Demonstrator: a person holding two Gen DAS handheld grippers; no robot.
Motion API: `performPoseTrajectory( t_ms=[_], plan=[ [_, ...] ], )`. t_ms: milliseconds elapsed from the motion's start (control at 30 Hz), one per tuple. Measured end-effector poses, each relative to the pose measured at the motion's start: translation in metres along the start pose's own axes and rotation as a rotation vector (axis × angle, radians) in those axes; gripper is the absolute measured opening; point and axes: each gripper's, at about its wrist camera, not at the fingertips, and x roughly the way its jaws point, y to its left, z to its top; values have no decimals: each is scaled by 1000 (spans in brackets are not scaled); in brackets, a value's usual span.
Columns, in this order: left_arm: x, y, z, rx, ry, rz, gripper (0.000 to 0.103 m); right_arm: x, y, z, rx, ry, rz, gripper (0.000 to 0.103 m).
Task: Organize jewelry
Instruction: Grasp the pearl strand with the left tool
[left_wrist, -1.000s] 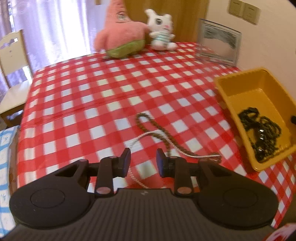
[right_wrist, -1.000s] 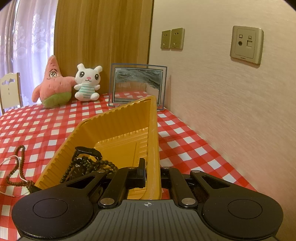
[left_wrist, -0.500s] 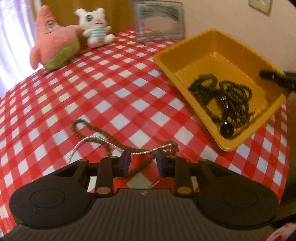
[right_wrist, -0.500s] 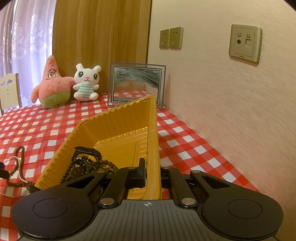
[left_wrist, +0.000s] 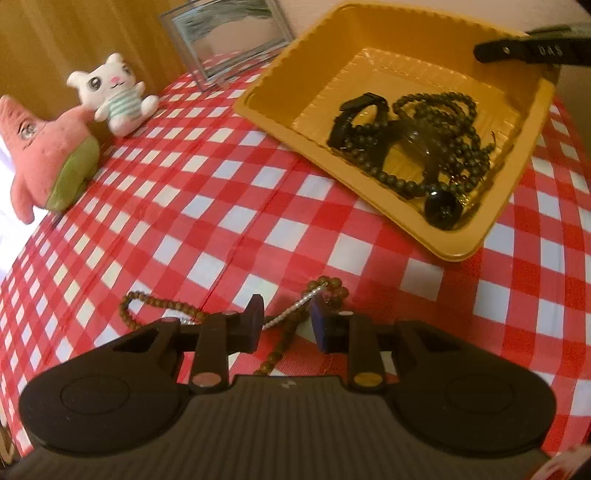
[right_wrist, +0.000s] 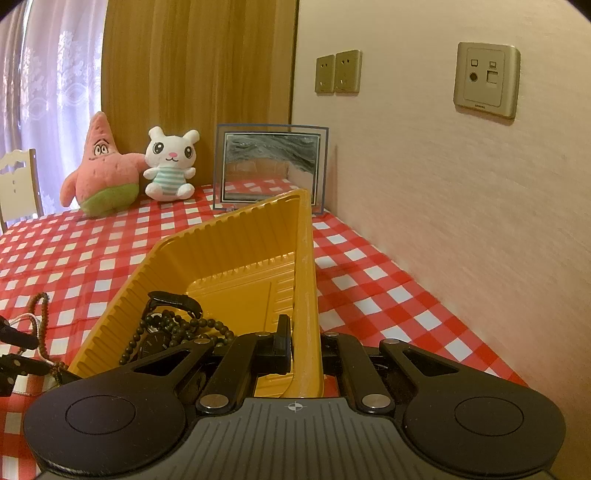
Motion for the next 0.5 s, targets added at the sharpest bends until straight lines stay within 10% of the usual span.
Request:
performPoseTrajectory(
  t_ms=[500],
  plan=[
    [6, -11, -1, 130, -8, 5, 4, 0, 1, -1, 4, 4, -2, 5]
  ],
)
